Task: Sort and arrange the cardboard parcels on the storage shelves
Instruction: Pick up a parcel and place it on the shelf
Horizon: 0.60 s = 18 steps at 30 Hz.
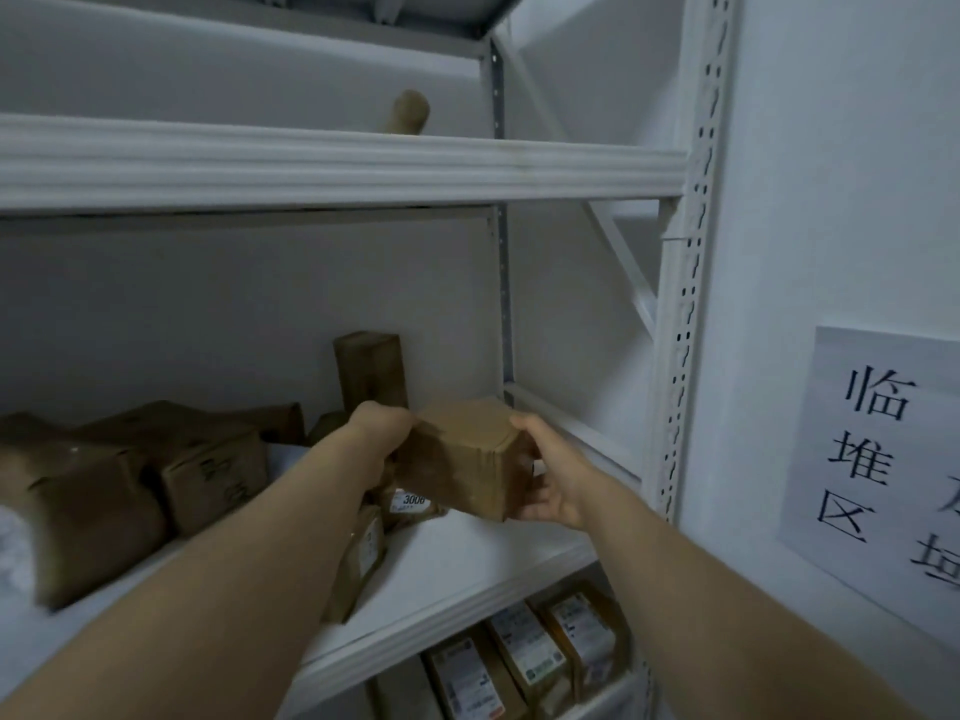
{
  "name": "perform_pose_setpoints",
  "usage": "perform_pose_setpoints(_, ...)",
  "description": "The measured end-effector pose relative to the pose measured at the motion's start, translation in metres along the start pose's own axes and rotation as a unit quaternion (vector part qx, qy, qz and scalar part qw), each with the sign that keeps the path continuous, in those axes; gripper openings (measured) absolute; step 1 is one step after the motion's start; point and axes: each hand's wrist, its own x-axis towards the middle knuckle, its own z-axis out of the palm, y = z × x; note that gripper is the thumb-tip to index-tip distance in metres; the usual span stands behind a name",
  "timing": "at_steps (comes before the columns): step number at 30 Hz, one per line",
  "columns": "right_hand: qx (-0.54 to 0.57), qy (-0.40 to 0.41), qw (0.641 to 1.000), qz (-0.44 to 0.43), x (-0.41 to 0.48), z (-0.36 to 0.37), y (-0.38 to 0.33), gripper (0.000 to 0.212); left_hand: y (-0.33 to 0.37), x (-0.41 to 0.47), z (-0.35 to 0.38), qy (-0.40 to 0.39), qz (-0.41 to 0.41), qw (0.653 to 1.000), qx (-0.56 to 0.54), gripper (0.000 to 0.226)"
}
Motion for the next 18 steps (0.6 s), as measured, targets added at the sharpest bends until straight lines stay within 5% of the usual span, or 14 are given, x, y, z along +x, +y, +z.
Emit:
perform_pose_setpoints(6, 0.059, 0.025, 0.998, 0.03, -0.021, 0.024, 0.018, 0.042, -0.01, -0.017, -0.02, -0.01, -0.008, 0.998, -0.06, 0.023)
perform_pose_setpoints(13, 0.109, 0.033, 0.993, 0.044, -0.024, 0.035, 0.041, 0.037, -0.032, -0.016, -0.043, -0.042, -0.029, 0.992, -0.115, 0.04)
perform_pose_setpoints(18, 0.149, 0.026, 0.987, 0.047, -0.019, 0.047, 0.052, 0.037, -0.041, -0.021, -0.052, -0.169, -0.111, 0.974, -0.105, 0.048)
